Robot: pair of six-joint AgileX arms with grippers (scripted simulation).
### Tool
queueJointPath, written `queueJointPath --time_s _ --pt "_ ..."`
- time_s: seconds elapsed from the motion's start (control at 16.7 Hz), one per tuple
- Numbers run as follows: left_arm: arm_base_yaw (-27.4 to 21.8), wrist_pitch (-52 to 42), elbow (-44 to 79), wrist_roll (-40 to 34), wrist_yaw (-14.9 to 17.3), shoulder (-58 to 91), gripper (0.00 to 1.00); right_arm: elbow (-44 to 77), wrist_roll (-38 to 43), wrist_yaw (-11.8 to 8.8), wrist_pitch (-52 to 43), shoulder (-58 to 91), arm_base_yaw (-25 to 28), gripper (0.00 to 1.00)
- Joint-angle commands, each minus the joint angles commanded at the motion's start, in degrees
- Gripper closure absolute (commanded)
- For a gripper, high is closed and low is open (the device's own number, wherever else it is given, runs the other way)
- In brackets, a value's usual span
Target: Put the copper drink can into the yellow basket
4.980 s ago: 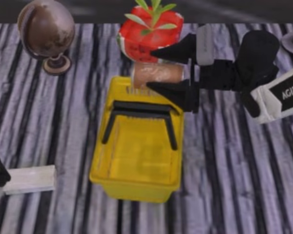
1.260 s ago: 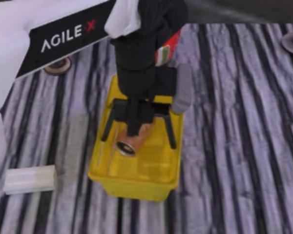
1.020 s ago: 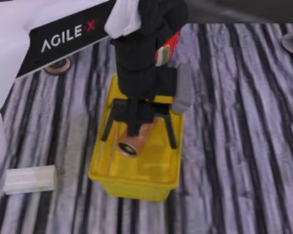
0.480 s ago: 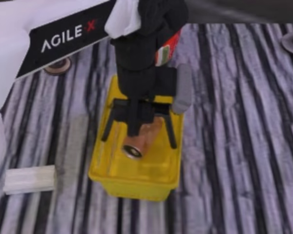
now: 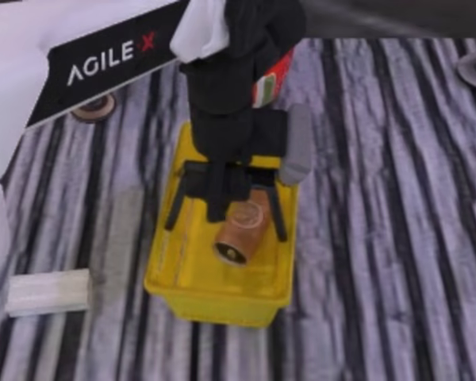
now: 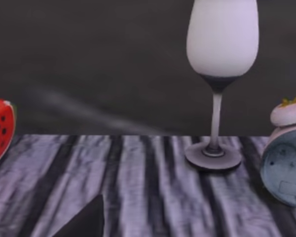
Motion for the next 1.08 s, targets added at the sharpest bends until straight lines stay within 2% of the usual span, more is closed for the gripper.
queueJointPath --time_s 0.66,1.08 --pt "0.1 -0.2 0.2 0.2 0.0 0.0 1.0 0.0 0.0 0.0 0.0 0.0 0.0 0.0" --pt "3.3 -10.2 8.1 2.2 0.0 -2.0 1.0 0.0 0.0 0.0 0.0 0.0 0.0 0.0"
